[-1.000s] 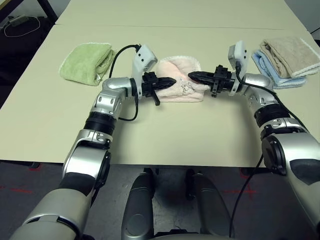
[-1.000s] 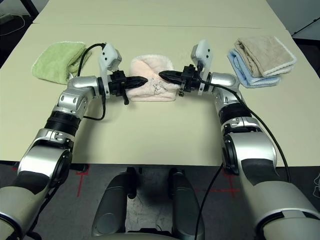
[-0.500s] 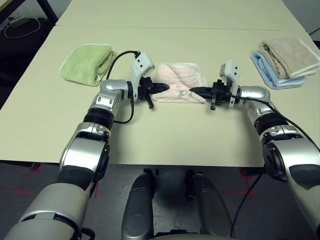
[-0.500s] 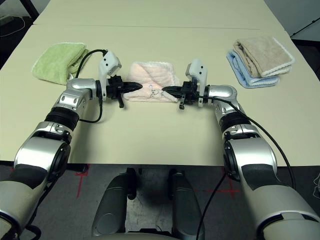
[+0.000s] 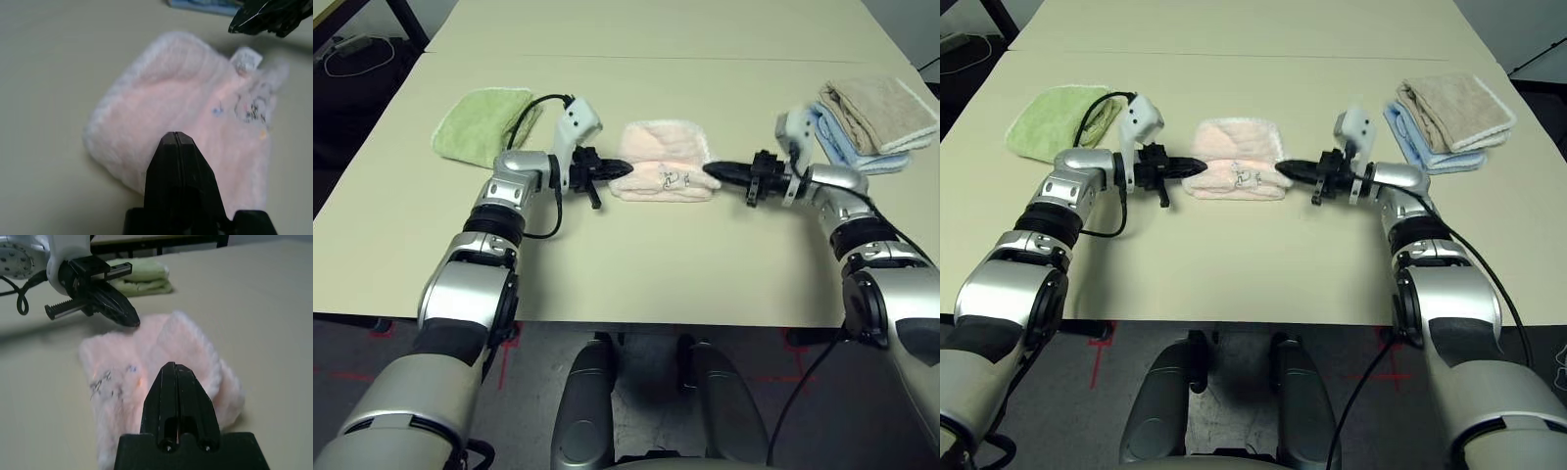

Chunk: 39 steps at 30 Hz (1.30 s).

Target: Fold the towel and set it aside.

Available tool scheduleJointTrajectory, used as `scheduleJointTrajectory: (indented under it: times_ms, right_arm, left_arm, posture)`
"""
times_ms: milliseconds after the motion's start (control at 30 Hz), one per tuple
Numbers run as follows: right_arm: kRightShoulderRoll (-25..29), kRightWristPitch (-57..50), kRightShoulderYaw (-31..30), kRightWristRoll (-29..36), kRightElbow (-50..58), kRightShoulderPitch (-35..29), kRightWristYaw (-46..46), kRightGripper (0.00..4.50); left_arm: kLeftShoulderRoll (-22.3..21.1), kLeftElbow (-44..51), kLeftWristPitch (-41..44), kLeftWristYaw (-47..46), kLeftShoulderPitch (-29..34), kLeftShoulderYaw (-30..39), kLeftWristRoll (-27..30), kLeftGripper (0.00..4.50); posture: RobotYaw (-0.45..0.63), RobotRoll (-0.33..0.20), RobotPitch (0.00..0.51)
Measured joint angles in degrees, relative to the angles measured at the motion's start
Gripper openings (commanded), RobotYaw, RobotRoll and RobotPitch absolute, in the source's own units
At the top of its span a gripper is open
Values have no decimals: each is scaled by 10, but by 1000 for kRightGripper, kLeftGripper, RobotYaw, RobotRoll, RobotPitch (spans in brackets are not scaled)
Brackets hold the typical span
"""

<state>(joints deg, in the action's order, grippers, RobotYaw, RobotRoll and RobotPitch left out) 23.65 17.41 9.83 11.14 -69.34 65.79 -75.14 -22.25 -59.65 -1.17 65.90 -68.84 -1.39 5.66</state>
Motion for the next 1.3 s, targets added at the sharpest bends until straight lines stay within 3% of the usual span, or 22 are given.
scheduleJointTrajectory:
  times_ms: [567, 867, 1300]
  right_arm:
    - [-69, 17, -33, -48, 0, 6, 127, 0]
    - [-71, -6, -58, -93, -9, 6, 198, 0]
    - [-63, -41, -68, -119, -26, 5, 265, 0]
  left_arm:
    - [81, -60, -3, -62, -21, 8, -12, 46]
    - [73, -104, -3, -153, -29, 8, -39, 46]
    - [49, -107, -3, -143, -22, 8, -50, 46]
  posture:
    - [41, 0, 215]
    - [37, 0, 223]
    - [48, 0, 233]
